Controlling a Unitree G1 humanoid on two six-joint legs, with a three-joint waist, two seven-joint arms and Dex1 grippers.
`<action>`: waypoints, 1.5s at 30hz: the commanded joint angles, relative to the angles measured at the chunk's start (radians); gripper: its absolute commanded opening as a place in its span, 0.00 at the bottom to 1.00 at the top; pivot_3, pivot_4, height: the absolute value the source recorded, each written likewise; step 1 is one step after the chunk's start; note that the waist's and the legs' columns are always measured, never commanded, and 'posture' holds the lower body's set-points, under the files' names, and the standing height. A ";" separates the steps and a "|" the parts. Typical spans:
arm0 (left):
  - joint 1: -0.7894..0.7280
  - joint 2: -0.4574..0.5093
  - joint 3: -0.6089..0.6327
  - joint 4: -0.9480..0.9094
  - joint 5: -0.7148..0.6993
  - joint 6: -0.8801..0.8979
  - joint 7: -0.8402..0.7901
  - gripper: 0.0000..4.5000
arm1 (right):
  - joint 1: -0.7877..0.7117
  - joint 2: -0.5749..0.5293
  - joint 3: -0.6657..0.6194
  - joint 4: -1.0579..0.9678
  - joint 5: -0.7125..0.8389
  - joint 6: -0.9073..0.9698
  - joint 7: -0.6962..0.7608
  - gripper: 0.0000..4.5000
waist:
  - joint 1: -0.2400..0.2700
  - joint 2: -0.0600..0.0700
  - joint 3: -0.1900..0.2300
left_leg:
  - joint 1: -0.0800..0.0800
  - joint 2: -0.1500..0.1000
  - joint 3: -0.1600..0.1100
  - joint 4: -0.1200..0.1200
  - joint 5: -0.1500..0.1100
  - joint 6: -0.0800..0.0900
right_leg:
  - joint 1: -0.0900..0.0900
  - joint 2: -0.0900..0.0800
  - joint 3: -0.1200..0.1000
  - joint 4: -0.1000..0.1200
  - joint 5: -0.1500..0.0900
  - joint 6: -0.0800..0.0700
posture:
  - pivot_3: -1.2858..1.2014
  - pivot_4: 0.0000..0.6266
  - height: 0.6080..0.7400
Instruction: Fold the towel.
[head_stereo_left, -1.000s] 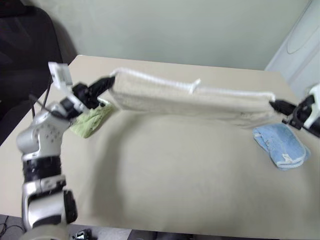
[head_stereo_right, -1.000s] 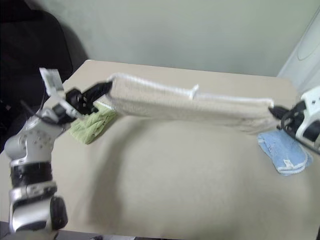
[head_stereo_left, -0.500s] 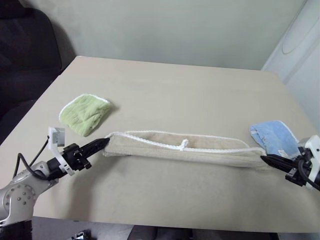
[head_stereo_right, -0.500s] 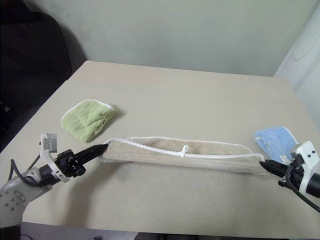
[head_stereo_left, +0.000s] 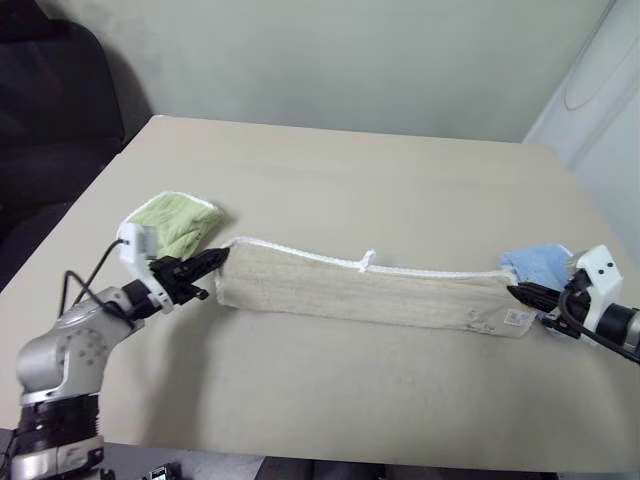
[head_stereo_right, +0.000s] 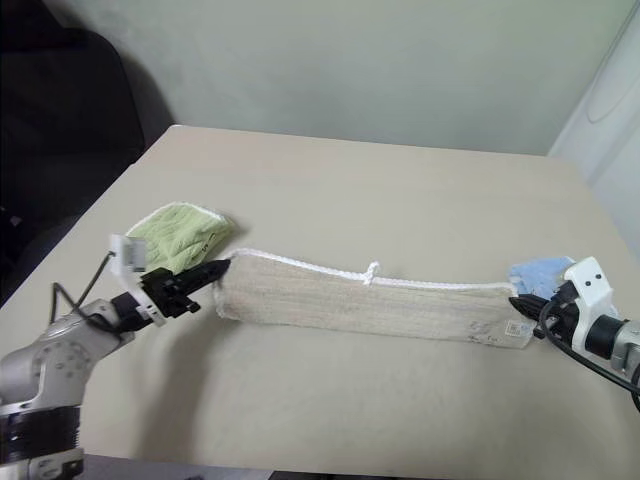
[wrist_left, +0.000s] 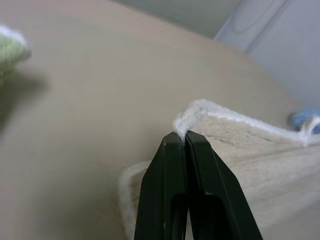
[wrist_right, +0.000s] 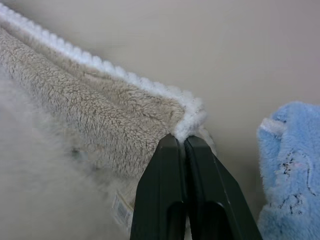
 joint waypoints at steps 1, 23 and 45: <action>-0.032 -0.003 -0.025 0.071 0.099 -0.089 0.013 0.00 | -0.040 -0.012 0.038 0.076 -0.093 -0.055 -0.049 0.01 | 0.000 0.000 0.000 | 0.000 0.000 0.000 0.000 0.000 0.000 | 0.000 0.000 0.000 0.000 0.000 0.000 | 0.52 0.24 1.00; -0.128 -0.048 -0.135 0.257 0.251 -0.198 -0.058 0.15 | -0.142 0.009 0.170 0.221 -0.197 -0.116 -0.061 0.12 | 0.003 0.000 0.000 | 0.001 0.000 0.000 0.000 0.001 0.001 | 0.002 0.000 -0.001 0.000 0.003 0.005 | 0.52 0.24 1.00; 0.001 0.017 0.060 0.094 0.131 -0.157 -0.115 0.99 | -0.020 0.043 -0.146 -0.120 0.119 0.117 -0.016 0.86 | 0.000 -0.001 0.000 | 0.002 0.000 0.000 -0.002 -0.001 -0.003 | 0.002 0.001 -0.001 -0.001 -0.001 0.011 | 0.52 0.24 1.00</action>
